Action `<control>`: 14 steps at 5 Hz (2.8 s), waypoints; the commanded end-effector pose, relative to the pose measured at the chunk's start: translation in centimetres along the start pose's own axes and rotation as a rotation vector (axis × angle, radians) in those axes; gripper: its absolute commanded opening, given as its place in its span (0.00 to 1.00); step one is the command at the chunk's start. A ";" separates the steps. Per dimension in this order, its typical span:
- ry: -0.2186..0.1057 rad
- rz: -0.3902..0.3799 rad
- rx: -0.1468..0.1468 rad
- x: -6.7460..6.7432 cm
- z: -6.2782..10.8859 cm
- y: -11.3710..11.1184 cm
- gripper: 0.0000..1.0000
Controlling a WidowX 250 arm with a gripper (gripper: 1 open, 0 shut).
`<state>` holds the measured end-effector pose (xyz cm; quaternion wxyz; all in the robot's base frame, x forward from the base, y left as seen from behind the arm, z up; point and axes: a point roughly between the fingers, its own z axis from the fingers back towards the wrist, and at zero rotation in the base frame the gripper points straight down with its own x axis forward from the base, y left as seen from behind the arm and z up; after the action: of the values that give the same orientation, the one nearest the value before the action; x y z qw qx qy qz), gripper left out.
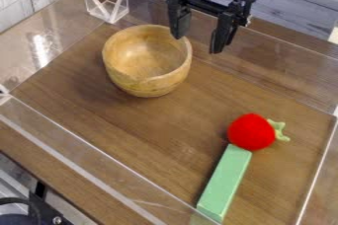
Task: Move the red object to the left side of the table
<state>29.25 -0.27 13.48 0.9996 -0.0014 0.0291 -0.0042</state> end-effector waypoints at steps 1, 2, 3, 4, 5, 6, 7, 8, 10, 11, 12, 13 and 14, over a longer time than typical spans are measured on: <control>0.022 -0.094 -0.004 0.5 -1.6 -1.6 1.00; 0.023 -0.281 -0.001 1.0 -3.5 -4.9 1.00; 0.026 -0.531 0.013 0.5 -4.4 -7.9 1.00; 0.027 -0.719 0.029 -0.1 -5.3 -10.5 1.00; 0.020 -0.817 0.048 -0.6 -5.8 -11.8 1.00; 0.013 -0.845 0.048 -0.6 -6.4 -10.9 1.00; -0.005 -0.867 0.058 0.0 -6.9 -10.9 1.00; -0.018 -0.870 0.065 0.7 -7.2 -10.9 1.00; -0.067 -0.805 0.101 -0.4 -5.9 -8.1 1.00; -0.101 -0.831 0.123 -0.5 -6.2 -8.6 1.00; -0.129 -0.870 0.153 -0.8 -6.3 -9.9 1.00; -0.161 -0.946 0.187 -0.7 -6.1 -11.8 1.00; -0.224 -1.026 0.196 -0.4 -5.6 -12.9 1.00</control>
<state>27.64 -12.77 5.66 0.8656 0.0739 -0.0409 -0.4936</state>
